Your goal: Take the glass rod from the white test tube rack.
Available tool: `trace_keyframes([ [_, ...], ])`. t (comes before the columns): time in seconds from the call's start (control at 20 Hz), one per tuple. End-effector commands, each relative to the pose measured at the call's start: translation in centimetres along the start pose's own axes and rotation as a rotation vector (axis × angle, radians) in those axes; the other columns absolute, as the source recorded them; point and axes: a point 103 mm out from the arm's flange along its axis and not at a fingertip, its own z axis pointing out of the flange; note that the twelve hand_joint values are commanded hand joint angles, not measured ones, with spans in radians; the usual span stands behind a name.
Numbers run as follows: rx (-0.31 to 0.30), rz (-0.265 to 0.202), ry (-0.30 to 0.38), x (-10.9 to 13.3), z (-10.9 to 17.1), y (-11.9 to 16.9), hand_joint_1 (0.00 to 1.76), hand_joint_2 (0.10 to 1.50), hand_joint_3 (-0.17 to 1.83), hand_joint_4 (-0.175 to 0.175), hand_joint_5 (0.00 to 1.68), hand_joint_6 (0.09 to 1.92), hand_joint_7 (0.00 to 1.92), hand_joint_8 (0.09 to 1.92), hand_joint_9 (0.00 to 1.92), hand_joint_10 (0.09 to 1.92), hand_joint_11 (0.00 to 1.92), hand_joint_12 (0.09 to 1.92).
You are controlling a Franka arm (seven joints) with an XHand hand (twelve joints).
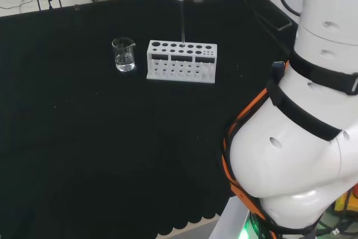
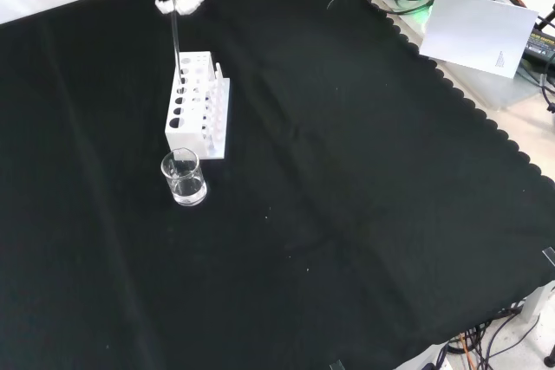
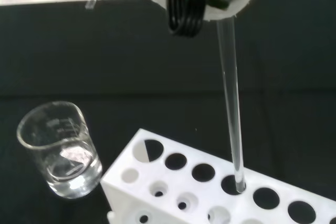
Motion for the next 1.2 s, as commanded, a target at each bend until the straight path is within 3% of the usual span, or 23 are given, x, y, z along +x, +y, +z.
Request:
trace_keyframes([
  [0.05, -0.065, -0.02, 0.061, 1.5, -2.3, -1.8, 1.32, 0.72, 0.58, -0.175, 1.27, 0.33, 1.25, 0.98, 1.8, 0.55, 1.34, 0.99],
  [0.65, -0.079, -0.047, 0.085, 3.2, -3.6, -2.7, 1.32, 0.74, 0.54, -0.175, 1.3, 0.25, 1.24, 0.98, 1.82, 0.53, 1.36, 1.01],
  [0.8, -0.106, -0.049, 0.083, 3.6, -4.1, -3.6, 1.32, 0.75, 0.53, -0.175, 1.3, 0.24, 1.24, 0.98, 1.82, 0.52, 1.36, 1.01],
  [1.2, -0.095, -0.073, 0.077, 4.8, -4.9, -4.4, 1.32, 0.75, 0.52, -0.175, 1.3, 0.23, 1.24, 0.97, 1.83, 0.52, 1.36, 1.01],
])
